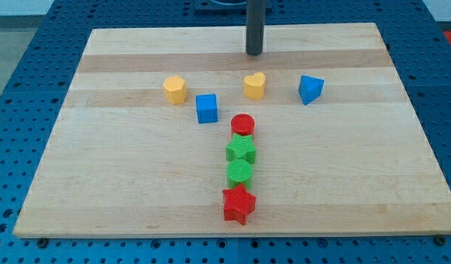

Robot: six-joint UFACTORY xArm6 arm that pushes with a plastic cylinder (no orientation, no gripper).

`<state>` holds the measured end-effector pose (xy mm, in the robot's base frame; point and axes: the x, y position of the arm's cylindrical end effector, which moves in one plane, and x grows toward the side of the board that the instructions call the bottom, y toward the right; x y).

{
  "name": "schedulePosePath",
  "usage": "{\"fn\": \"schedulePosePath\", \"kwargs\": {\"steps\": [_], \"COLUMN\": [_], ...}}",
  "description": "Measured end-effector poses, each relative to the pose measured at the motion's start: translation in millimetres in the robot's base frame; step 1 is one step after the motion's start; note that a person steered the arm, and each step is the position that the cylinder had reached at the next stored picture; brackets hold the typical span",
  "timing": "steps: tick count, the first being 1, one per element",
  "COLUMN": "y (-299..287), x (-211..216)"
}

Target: Slide the yellow heart towards blue cube

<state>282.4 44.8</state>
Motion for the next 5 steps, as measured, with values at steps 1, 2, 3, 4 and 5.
{"fn": "schedulePosePath", "kwargs": {"steps": [1,2,3,4,5], "y": [19,28,28,28,28], "x": [1,2,2,18,23]}}
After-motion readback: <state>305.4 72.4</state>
